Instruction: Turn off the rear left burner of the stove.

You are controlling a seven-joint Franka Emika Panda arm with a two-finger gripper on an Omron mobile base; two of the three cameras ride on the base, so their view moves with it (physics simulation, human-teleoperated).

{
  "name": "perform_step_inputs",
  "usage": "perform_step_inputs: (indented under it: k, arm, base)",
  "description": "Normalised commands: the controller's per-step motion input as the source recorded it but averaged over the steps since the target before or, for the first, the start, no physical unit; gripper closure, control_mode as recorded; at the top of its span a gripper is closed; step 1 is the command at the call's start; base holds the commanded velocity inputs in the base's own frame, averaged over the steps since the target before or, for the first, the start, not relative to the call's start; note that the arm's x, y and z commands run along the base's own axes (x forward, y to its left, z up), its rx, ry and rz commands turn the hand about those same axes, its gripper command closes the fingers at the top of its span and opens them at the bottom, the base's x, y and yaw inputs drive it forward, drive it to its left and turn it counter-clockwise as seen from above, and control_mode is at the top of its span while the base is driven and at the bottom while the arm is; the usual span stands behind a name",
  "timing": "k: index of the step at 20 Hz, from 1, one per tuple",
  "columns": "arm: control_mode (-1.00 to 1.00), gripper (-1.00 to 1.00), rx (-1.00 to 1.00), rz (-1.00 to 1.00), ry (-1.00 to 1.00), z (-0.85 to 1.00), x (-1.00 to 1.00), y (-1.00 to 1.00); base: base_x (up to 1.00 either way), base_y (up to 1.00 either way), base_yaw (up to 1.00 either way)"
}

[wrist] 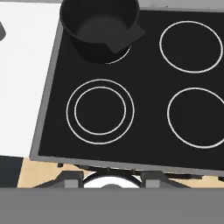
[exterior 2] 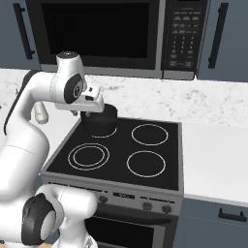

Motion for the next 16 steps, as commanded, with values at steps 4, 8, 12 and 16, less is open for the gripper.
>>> perform_step_inputs:
  k: [4, 8, 12, 16]
  arm:
    - [-1.0, -1.0, 0.0, 0.0, -0.14, -0.04, -0.21, 0.0]
    - [-1.0, -1.0, -0.06, 0.0, -0.21, 0.0, -0.28, 0.06]
    - [1.0, -1.0, 0.0, 0.0, 0.0, 0.0, 0.0, 0.0]
    - [1.0, -1.0, 0.0, 0.0, 0.0, 0.0, 0.0, 0.0]
  base:
    - [0.0, 0.0, 0.0]
    - [0.0, 0.0, 0.0]
    - [0.0, -0.01, 0.0]
    - [-0.16, -0.24, 0.0]
